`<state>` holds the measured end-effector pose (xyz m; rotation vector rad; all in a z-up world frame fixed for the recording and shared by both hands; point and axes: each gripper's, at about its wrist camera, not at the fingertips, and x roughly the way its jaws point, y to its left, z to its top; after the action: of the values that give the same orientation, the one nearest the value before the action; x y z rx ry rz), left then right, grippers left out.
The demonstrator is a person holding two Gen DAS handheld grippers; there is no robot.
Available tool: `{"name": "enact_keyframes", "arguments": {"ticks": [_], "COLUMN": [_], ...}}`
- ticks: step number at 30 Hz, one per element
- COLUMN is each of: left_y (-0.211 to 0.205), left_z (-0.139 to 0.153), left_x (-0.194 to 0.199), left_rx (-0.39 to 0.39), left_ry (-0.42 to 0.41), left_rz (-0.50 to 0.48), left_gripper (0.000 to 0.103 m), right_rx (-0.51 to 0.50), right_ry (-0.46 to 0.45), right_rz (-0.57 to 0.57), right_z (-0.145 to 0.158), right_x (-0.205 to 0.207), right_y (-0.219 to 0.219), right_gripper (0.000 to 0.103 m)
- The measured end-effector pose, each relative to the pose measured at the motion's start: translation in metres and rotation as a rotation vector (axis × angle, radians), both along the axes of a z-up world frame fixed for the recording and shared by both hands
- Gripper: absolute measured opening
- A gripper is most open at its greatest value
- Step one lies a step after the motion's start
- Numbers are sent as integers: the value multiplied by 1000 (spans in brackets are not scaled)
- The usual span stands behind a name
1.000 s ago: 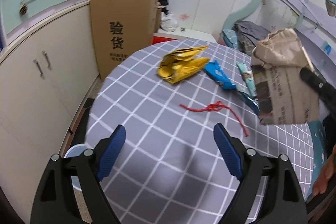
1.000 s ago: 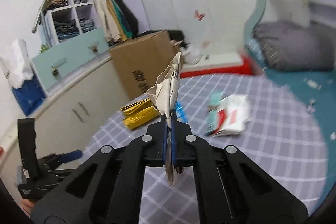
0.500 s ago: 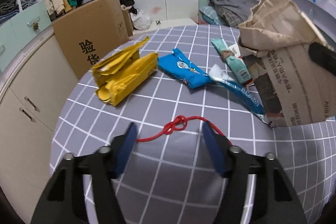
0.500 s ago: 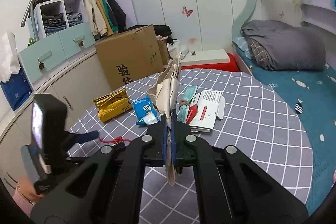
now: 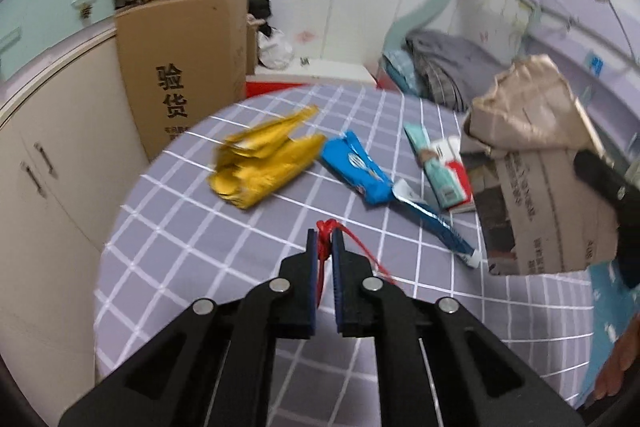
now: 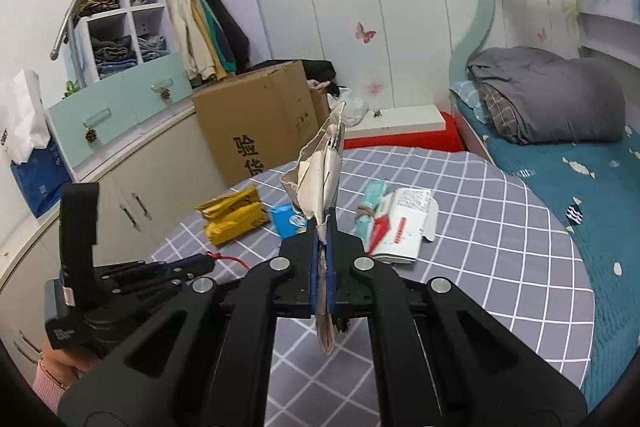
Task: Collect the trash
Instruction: 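Carry the newspaper and red string over the wastebasket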
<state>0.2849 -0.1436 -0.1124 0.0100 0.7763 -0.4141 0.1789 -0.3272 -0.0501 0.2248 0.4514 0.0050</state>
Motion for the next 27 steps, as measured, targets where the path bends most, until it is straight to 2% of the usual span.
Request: {"name": "enact_keyframes", "arguments": {"ticks": [6,9,16,22,27], "left_y": [55,89,179,257,324], "left_z": [24,29,32,19,-11], "left_x": [-18,-24,-36,-44,-41], "left_rx": [-72,-72,-97,-75,-70], "left_ry": [-38,-29,-46,-50,5], "left_rz": [74,136,263,390,499], "left_gripper": [6,6,6,6,6], "right_rx": [-41,-49,-76,-71,-83], "right_ry": [-21,-20,1,50,123], "right_rz": [68,113,271,431,539], "right_z": [21,27,26,8,-22], "right_x": [-3,1,21,44,62], "right_y": [48,77,176,270,340], "right_gripper": [3,3,3,3,3]}}
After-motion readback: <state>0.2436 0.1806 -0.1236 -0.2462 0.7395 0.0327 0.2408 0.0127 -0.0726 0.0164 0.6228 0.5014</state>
